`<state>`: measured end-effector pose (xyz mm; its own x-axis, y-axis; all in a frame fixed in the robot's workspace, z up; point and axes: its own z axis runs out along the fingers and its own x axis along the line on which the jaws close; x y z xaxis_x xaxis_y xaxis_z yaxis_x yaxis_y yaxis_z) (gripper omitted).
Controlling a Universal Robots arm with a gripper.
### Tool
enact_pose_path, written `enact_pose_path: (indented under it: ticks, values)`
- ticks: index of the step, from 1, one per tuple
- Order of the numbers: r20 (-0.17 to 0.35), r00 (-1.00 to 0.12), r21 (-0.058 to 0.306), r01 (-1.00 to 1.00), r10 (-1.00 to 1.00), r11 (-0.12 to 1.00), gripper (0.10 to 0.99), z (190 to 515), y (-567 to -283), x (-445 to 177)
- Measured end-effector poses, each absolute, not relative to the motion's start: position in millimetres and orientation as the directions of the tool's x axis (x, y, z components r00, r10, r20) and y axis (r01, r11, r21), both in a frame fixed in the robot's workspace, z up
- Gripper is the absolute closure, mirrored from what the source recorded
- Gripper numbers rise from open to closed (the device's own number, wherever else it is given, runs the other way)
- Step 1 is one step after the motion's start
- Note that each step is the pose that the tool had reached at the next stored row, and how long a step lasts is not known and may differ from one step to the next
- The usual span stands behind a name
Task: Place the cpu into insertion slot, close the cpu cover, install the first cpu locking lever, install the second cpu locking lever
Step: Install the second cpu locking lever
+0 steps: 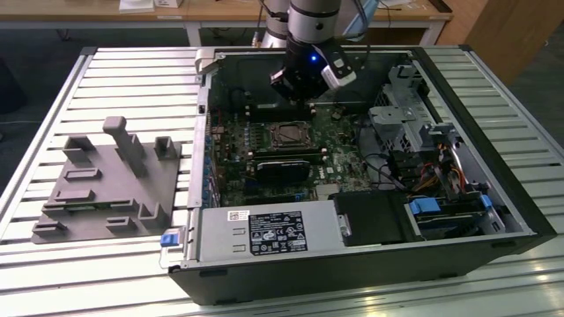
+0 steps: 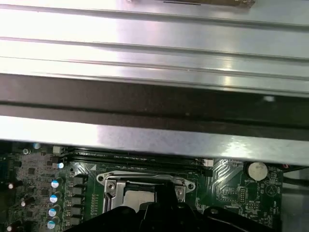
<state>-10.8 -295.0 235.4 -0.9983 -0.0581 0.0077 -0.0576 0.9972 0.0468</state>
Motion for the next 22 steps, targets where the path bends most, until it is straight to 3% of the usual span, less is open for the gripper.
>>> enact_pose_path:
  ticks: [5, 18, 22]
  values:
    - [0.008, -0.998, 0.047, -0.057, -0.058, 0.997, 0.980, 252, -295, -11]
    - [0.009, -0.999, 0.048, -0.050, -0.051, 0.998, 0.980, 252, -327, -11]
    - [0.011, -0.999, 0.088, -0.049, -0.050, 0.995, 0.980, 252, -329, -11]
